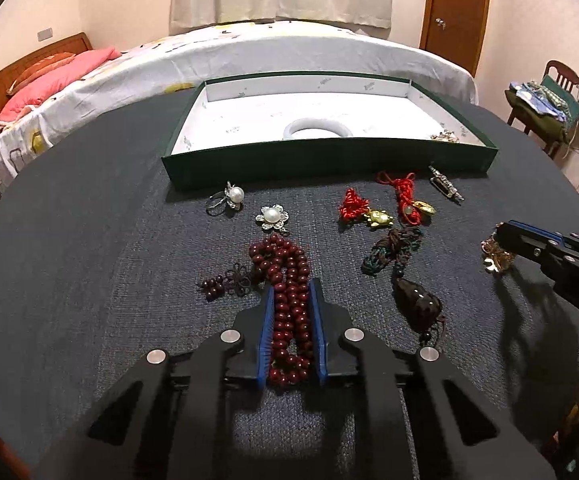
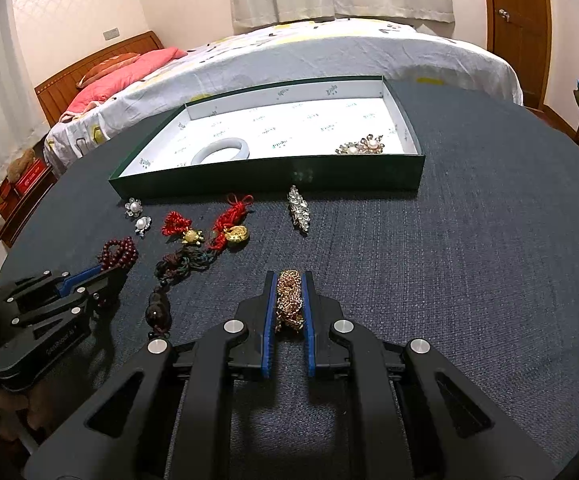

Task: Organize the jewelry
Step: 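Lift the bead string with the left tool and chain with the right tool into the box, release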

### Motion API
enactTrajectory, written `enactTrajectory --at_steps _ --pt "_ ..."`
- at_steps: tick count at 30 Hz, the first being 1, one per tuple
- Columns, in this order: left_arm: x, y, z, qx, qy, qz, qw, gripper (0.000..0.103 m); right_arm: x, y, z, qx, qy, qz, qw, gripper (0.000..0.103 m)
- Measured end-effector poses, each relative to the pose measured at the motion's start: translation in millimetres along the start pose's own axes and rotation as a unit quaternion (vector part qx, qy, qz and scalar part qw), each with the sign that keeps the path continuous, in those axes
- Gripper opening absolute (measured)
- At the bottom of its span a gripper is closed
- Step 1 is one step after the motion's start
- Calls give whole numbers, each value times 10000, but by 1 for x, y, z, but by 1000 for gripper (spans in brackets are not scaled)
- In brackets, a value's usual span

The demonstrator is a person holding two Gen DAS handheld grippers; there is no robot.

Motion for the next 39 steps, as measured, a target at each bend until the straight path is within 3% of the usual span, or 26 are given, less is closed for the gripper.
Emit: enactTrajectory --at_steps 1,10,22,30,39 --pt "1 1 0 40 -13 12 10000 12 -1 0 0 2 3 -3 10000 12" --pt "11 20 -8 375 -247 51 9990 11 -6 12 -6 146 24 -53 9999 12" --pt "4 44 -33 791 -37 85 9968 11 -12 46 -26 581 41 -161 9982 12" --pt "-2 50 -51 968 85 180 9951 11 -17 62 -52 913 102 -176 9956 12" --pt "-9 52 -94 1336 21 214 9908 12 -22 65 -100 1363 191 -194 9903 12"
Point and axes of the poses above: each gripper's, at about its wrist camera, not at the fingertips, and y roughly against the way its jaws point, x to its right, z to its underside, the point moved 2 cm from there along -y, roughly the way its jaws point, and after that the axes turned 9 degrees about z, right-handed, at the moved point
